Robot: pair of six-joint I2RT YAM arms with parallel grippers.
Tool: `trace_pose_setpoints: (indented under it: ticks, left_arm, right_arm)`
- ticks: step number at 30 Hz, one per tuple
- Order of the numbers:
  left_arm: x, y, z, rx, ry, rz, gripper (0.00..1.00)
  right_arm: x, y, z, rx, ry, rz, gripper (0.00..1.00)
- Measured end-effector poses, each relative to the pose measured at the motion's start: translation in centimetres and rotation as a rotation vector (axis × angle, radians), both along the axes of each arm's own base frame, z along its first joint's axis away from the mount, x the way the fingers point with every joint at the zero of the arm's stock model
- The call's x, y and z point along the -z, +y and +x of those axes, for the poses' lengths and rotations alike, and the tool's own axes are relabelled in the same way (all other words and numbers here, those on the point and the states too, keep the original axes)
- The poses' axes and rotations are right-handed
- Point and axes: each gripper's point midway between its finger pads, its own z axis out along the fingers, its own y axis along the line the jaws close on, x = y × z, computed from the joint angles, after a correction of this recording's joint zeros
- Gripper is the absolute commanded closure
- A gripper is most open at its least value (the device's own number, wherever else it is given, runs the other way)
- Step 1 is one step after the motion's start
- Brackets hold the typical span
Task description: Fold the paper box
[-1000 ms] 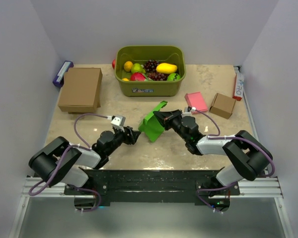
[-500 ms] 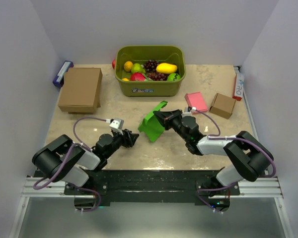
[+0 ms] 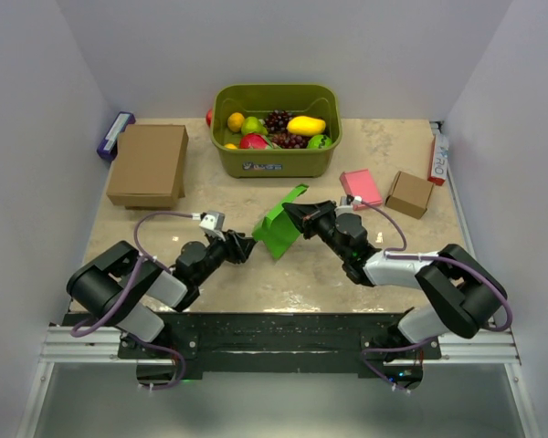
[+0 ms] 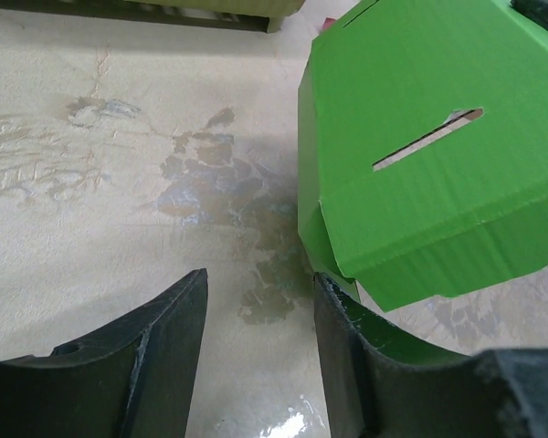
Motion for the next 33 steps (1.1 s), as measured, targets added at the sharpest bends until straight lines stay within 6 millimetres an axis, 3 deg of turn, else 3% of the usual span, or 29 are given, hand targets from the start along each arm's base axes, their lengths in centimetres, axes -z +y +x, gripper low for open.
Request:
trace_pose_setpoints:
  ticks: [12,18,22,25,29,33]
  left_arm:
    - [0.1,0.9,0.4,-0.018,0.017,-0.019,0.49]
    - [0.0,0.3,0.1,0.022,0.02,-0.027,0.48]
    - [-0.5,0.0,0.0,0.053,-0.008,-0.015,0.34]
    - [-2.0,-0.1,0.0,0.065,-0.069,0.0,0.27]
    - [-4.8,-1.0,-0.7,0.078,-0.183,0.05,0.2]
    - [-5.5,-2.2,-1.3,0.08,-0.22,0.11,0.16]
  right_arm:
    - [0.0,0.0,0.0,-0.001,0.001,0.0,1.0]
    - [0.5,-0.1,-0.1,0.001,0.016,-0.025,1.0]
    - [0.6,-0.5,0.0,0.02,0.021,-0.072,1.0]
    - [0.3,-1.0,0.3,0.05,0.017,-0.102,1.0]
    - [0.0,-1.3,0.9,0.085,0.016,-0.145,1.0]
    - [0.1,-1.1,1.1,0.092,0.022,-0.163,1.0]
